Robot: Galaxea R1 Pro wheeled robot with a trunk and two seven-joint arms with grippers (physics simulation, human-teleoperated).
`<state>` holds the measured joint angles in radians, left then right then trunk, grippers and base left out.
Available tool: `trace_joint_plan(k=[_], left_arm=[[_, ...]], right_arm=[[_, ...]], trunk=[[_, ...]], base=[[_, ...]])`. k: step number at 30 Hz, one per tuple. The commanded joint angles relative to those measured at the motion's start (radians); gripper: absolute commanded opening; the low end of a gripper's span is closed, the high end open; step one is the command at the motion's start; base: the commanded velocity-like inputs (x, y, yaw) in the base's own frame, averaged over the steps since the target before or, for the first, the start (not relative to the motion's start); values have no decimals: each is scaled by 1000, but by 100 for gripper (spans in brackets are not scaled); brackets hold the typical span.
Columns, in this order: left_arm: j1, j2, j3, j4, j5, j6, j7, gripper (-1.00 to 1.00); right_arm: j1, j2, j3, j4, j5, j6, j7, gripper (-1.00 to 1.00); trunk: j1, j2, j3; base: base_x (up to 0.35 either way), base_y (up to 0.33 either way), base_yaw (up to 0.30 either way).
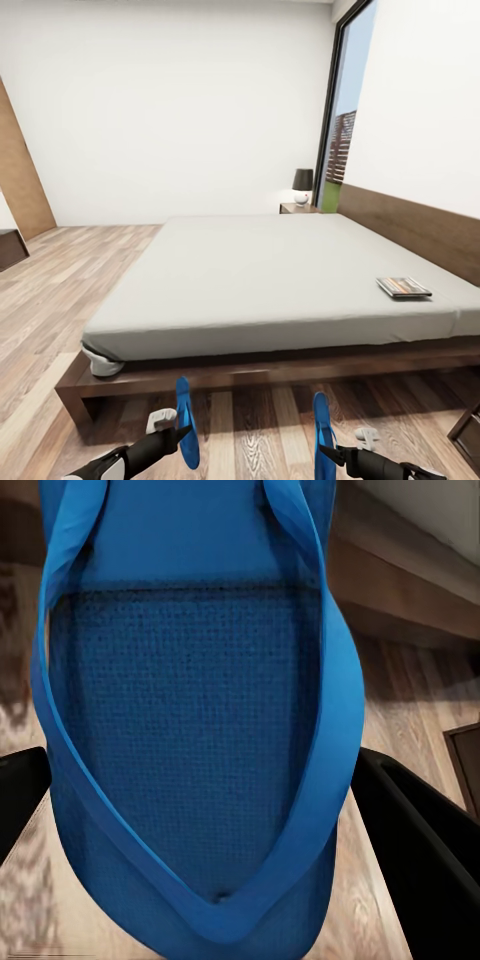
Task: In the bedroom, move the book from the bed onto either nightstand, and place the two sandals side by side next to the bed.
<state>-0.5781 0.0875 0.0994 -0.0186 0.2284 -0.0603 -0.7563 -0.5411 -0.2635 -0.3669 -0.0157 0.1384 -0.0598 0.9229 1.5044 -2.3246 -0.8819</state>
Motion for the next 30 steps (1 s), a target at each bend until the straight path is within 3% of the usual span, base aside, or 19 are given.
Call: trace_joint_plan(k=[1, 18, 30], left_arm=[[-1, 0, 8, 2, -6, -4, -3, -100], [-1, 0, 8, 2, -6, -4, -4, -100], [-1, 0, 8, 2, -6, -4, -3, -100]], right_arm=[[0, 0, -7, 0, 10, -6, 2, -100], [0, 0, -7, 0, 10, -6, 2, -100], [0, 0, -7, 0, 10, -6, 2, -100]], trunk=[[0, 0, -1], [0, 0, -1], [0, 0, -1]], base=[[0, 0, 219], [0, 0, 215], [0, 0, 72]])
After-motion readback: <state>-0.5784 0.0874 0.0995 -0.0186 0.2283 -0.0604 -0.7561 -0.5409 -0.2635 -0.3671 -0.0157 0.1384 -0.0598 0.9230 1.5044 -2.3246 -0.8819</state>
